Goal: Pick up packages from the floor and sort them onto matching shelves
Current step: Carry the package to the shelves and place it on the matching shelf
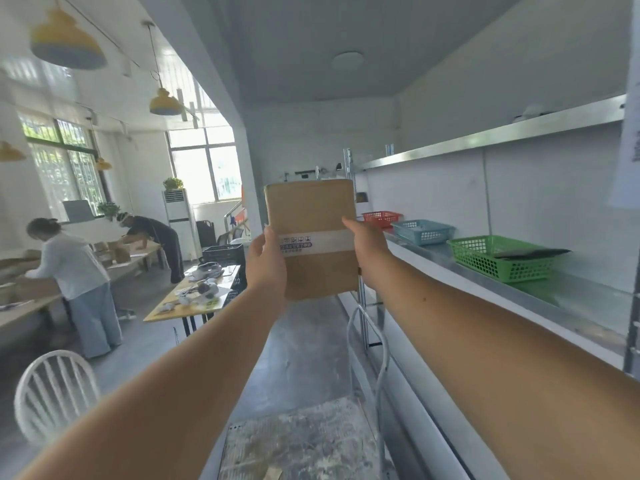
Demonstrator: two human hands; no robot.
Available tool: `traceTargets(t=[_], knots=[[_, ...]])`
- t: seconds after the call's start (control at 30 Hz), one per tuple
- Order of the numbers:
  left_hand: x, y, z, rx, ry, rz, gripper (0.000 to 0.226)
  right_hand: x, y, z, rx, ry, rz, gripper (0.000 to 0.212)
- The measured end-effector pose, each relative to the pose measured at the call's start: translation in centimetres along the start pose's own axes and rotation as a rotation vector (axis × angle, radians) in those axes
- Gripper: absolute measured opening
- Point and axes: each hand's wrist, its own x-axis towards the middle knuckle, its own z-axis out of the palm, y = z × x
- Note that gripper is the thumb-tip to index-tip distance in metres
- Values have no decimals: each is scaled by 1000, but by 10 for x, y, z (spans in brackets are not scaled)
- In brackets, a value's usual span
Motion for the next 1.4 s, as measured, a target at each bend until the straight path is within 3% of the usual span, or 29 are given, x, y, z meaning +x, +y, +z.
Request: traceTargets(t=[0.03, 0.07, 0.2, 0.3, 0.57, 0.7, 0.77, 1.13, 1.3, 1.4], knots=[[1, 3, 0, 4, 11, 3, 63, 0, -5, 0, -3, 6, -9, 41], [1, 7, 0, 4, 21, 5, 62, 2, -8, 0, -8, 21, -15, 51], [4, 13, 1, 13, 37, 8, 62, 32, 1, -3, -51, -3, -28, 109], [8, 12, 1, 12, 40, 7, 62, 45, 5, -4, -42, -28, -9, 119], [4, 8, 0, 4, 54, 8, 71, 6, -16, -3, -13, -43, 97, 96], [2, 11, -5, 2, 55, 7, 71, 2, -19, -1, 1, -10, 159, 71], [1, 13, -7, 24, 52, -16, 68, 7, -17, -1, -34, 7, 184, 76], [-4, 21, -11, -61, 78, -135, 78, 7, -18, -12, -78, -75, 230, 61], [3, 21, -10, -78, 99, -134, 81, 5, -19, -12, -85, -150, 270, 81], [3, 23, -10, -106, 143, -146, 82, 5, -22, -13, -59, -140, 276, 80]])
